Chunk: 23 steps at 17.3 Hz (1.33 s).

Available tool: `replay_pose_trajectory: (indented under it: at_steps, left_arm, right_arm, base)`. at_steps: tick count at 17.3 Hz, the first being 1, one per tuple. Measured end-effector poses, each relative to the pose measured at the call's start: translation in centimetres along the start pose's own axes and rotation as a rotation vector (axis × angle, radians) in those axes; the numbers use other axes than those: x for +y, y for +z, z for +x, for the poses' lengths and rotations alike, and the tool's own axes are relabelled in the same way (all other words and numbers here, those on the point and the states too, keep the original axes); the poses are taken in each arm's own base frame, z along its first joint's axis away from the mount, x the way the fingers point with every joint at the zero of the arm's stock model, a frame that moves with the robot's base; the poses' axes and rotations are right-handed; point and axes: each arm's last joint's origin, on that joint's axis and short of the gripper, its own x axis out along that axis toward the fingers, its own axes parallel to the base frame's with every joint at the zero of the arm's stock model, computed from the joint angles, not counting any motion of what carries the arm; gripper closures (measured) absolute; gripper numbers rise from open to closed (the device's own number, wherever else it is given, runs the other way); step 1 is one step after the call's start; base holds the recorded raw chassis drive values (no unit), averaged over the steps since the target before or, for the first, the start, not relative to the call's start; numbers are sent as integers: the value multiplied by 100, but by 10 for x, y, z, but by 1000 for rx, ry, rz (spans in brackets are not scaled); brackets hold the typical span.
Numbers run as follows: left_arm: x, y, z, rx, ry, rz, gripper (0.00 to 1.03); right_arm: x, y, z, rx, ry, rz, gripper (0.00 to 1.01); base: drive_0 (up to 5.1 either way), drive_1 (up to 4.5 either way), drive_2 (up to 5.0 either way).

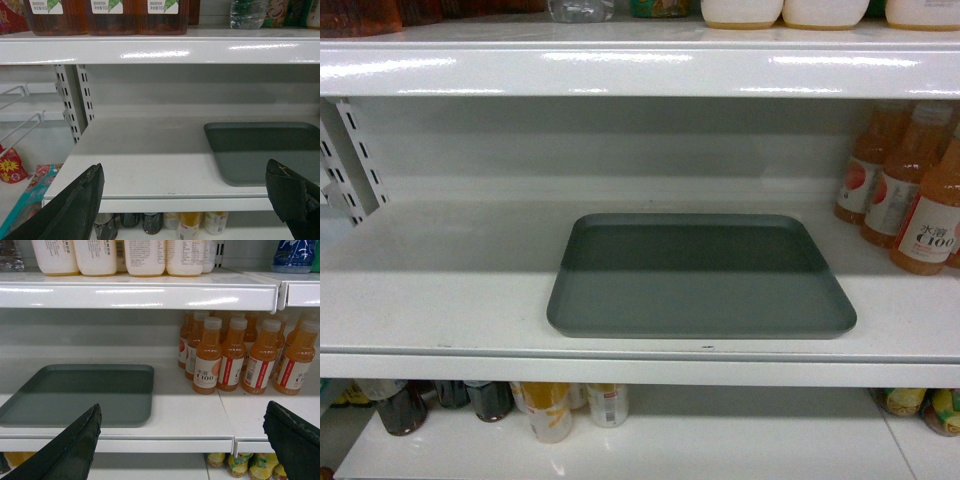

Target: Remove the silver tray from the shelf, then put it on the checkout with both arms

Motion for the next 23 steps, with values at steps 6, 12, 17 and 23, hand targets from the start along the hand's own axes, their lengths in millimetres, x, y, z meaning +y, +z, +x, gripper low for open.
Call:
replay_pose_trajectory:
  at_steps: [6,12,17,23]
  left_arm:
    - [0,0,0,0,0,0,5]
    - [0,0,0,0,0,0,5]
    - [0,0,0,0,0,0,5]
    - [0,0,0,0,0,0,5]
  right_arm:
    - [0,0,0,0,0,0,3]
    - [0,0,0,0,0,0,3]
    - [0,0,0,0,0,0,3]
    - [0,0,0,0,0,0,3]
  base:
    - [0,0,0]
    - [0,0,0]
    - [0,0,0]
    - [0,0,0]
